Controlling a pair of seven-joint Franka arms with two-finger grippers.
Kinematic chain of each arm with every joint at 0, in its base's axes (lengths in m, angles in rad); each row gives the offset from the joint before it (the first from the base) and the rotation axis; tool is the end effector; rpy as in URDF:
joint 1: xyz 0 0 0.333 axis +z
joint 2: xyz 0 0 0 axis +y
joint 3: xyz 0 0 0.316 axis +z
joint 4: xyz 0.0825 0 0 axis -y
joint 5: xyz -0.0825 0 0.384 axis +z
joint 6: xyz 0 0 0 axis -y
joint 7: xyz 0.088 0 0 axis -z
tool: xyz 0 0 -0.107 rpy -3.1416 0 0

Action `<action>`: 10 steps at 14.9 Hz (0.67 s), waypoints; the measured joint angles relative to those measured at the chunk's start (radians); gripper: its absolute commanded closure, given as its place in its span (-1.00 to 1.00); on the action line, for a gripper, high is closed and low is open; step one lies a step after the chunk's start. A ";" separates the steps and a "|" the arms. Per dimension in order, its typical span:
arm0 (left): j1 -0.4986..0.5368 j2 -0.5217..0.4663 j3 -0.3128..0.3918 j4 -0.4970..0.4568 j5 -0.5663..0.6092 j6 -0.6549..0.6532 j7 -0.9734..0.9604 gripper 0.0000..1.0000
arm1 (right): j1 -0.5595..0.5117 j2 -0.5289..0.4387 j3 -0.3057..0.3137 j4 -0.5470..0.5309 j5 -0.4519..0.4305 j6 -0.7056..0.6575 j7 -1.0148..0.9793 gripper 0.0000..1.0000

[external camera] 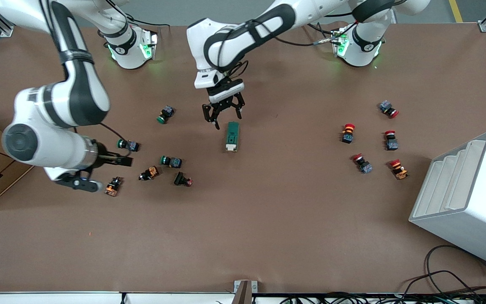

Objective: Close load switch with both arms

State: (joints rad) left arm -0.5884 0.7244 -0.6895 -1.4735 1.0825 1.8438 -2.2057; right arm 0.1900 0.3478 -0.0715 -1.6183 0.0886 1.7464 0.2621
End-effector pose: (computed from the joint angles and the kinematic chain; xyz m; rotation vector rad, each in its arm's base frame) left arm 0.3566 -0.6114 0.3169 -2.8227 -0.9036 -0.8848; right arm 0.6281 0.0873 0.4072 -3.0928 0.2590 0.3522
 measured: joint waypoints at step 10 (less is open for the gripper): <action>0.404 -0.196 -0.001 0.104 -0.415 -0.008 0.625 -1.00 | -0.127 -0.039 0.000 0.172 -0.127 -0.199 -0.275 -1.00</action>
State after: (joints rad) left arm -0.1843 0.5287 -0.6906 -1.3695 0.6679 1.8357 -1.5804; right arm 0.0628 0.3087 -0.0712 -1.4465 -0.0386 1.5476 -0.0125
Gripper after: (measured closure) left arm 0.000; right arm 0.000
